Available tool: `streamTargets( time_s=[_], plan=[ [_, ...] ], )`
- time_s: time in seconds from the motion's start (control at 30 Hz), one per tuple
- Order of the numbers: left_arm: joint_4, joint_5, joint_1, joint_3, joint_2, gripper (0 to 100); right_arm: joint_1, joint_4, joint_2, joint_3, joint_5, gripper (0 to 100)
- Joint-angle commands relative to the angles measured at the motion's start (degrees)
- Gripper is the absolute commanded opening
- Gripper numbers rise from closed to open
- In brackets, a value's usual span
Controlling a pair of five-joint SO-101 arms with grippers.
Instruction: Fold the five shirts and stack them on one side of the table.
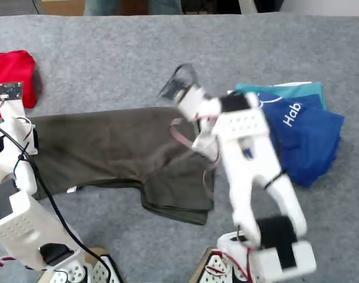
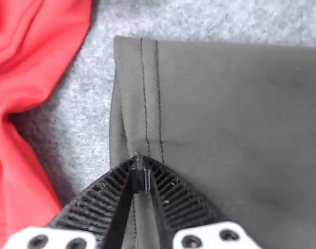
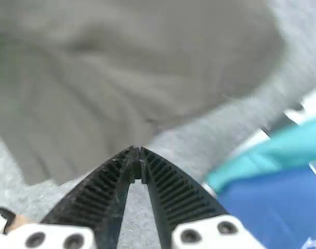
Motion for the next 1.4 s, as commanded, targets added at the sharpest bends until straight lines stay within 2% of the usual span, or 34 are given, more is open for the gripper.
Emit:
streamTargets(
  time_s=[0.0, 0.13, 0.27, 0.37, 0.67, 0.9, 1.23, 1.37],
  plan=[
    [0.6, 2.0, -0.5, 1.3, -5.7, 3, -5.6, -3.6, -9.5, 10.0, 1.1, 4.8],
    [1.1, 2.0, 0.2, 5.8, -14.9, 3, -11.1, -4.1, -14.5, 19.8, 1.6, 17.4],
    [0.9, 1.7, 0.8, 10.7, -22.2, 3, -18.2, -6.6, -17.6, 27.8, 1.1, 16.5],
    [-2.6, 1.7, 0.9, 13.8, -22.9, 3, -21.7, -11.2, -18.0, 32.3, -0.9, 16.6],
    [-16.4, 2.0, 2.2, 23.1, -22.7, 3, -23.8, -15.7, -13.8, 35.0, -1.2, 23.3],
    [-21.5, 2.0, 6.3, 27.6, -19.8, 3, -25.6, -21.6, -5.7, 35.3, -1.2, 23.3],
    [-13.7, 2.0, 4.4, 16.8, -11.0, 3, -27.2, -21.4, -0.9, 35.0, -1.4, 23.1],
    [-11.8, 2.1, 3.6, 15.0, -9.8, 3, -27.4, -21.4, -0.7, 35.0, -1.7, 13.2]
  ],
)
